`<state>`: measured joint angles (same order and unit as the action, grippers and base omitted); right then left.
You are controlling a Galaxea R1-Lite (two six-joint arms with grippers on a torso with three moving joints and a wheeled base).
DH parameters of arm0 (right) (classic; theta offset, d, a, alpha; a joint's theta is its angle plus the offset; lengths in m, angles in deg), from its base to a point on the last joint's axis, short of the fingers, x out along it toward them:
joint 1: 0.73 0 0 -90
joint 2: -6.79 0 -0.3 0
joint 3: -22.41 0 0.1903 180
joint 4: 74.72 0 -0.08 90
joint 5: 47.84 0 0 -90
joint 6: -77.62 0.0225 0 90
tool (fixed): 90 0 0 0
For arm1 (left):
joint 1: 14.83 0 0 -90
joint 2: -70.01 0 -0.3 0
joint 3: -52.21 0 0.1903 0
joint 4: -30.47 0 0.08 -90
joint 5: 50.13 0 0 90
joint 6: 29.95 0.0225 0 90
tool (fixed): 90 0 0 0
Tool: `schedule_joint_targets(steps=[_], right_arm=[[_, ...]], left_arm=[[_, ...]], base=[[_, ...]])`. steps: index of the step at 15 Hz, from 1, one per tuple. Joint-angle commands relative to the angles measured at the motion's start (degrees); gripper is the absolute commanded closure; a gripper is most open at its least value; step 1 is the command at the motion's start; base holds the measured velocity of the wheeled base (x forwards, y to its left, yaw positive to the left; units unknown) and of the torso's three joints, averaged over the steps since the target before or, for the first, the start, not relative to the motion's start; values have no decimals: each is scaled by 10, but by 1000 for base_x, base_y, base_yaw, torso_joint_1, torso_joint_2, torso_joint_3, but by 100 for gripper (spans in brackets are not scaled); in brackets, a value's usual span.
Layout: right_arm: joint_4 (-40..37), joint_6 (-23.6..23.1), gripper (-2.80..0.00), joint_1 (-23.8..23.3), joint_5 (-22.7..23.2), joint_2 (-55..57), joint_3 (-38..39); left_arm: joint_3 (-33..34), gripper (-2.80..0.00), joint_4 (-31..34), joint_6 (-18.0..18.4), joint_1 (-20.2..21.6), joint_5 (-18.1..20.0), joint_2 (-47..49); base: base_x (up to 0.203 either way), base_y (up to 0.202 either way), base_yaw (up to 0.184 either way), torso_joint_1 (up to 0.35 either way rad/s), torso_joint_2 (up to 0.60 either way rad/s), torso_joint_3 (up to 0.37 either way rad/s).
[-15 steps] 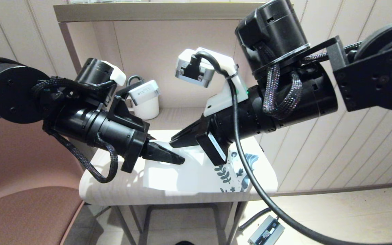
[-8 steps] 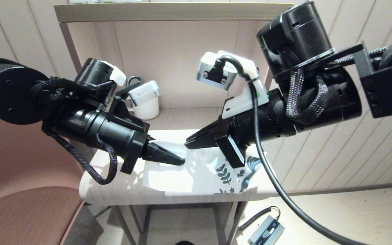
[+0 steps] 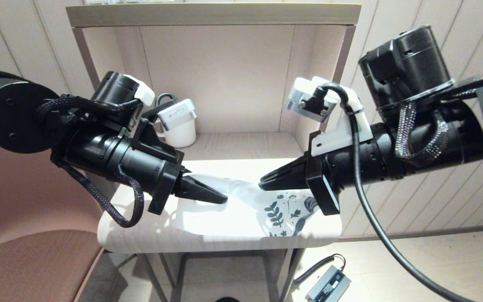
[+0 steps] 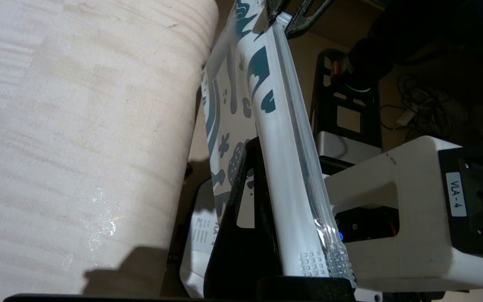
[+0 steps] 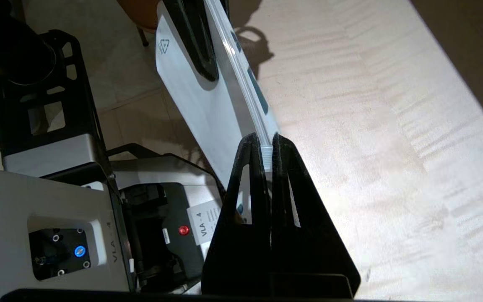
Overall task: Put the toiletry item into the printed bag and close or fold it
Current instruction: Close the strorage bag and place it on the desk
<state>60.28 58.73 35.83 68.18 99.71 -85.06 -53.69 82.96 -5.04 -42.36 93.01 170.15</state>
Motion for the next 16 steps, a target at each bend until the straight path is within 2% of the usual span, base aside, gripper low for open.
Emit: schedule_joint_targets(steps=[1,4,7,12,16], right_arm=[[0,-1,0,-18,10,-24,29],[3,-1,0,-50,21,-50,68],[37,-2,0,-84,34,-76,118],[41,-9,0,-114,43,-110,164],[42,-14,0,-155,68,-139,201]], left_arm=[[1,0,1,1,0,3,-1],[0,0,1,1,0,3,0],[0,0,1,1,-1,3,0],[1,0,1,1,-1,3,0],[2,0,1,1,-1,3,0]], base=[[0,0,0,0,0,0],[0,0,0,0,0,0],[0,0,0,0,0,0],[0,0,0,0,0,0],[0,0,0,0,0,0]])
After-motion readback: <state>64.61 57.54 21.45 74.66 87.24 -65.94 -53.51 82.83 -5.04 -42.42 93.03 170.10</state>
